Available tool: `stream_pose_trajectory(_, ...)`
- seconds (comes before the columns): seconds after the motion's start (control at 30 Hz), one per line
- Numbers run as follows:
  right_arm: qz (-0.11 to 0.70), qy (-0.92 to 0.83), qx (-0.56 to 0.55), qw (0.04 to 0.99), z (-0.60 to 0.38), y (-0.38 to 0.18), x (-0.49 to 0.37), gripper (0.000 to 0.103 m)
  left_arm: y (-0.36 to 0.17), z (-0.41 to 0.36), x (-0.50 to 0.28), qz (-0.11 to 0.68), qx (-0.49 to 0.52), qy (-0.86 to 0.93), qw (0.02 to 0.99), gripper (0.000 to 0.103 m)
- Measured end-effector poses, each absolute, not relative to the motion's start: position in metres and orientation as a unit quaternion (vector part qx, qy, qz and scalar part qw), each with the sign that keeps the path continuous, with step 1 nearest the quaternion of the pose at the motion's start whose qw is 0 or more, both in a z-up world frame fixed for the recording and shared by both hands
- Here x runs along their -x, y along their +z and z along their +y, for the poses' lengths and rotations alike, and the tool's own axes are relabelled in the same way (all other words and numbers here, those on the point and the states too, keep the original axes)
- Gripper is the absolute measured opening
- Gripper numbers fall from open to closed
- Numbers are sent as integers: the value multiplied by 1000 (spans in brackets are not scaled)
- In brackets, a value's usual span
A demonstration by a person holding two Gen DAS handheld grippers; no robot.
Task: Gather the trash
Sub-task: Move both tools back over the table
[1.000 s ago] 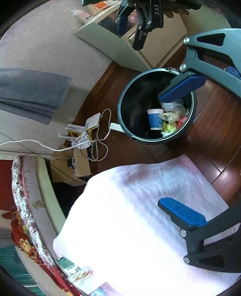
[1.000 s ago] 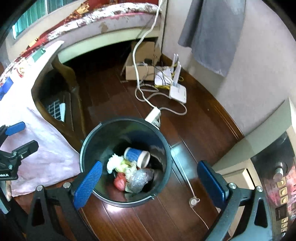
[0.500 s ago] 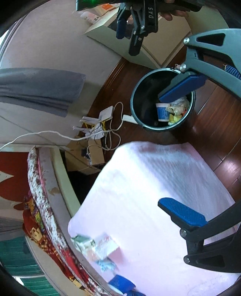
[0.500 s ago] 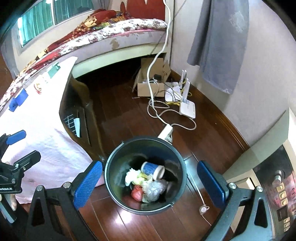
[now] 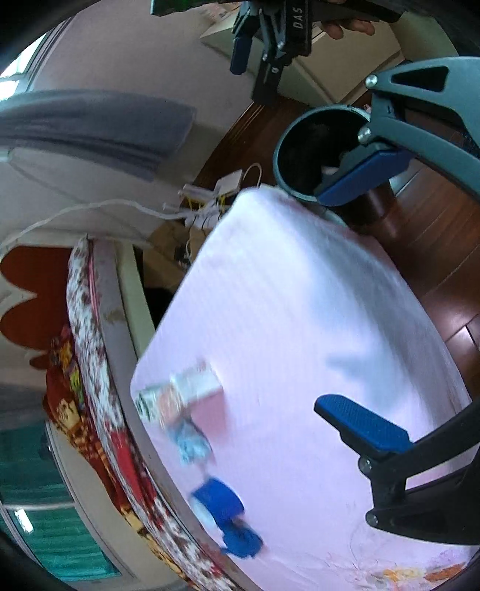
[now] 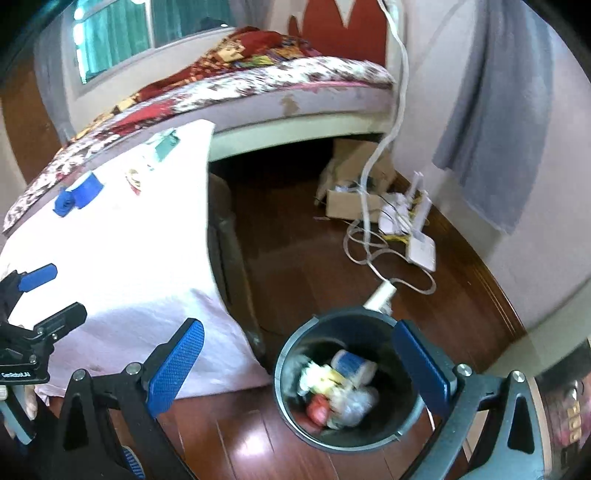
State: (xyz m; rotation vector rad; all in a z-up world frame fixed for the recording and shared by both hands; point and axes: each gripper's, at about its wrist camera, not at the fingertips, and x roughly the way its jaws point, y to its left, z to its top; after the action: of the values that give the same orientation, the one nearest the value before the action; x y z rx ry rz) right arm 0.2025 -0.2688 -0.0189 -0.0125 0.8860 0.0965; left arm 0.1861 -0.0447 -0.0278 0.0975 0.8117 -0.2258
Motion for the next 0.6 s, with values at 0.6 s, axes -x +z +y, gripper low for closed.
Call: stream_pose_trajectory(0.6, 384, 142, 21, 912, -128, -1, -266, 103, -31, 99, -204, 380, 10, 6, 925, 89)
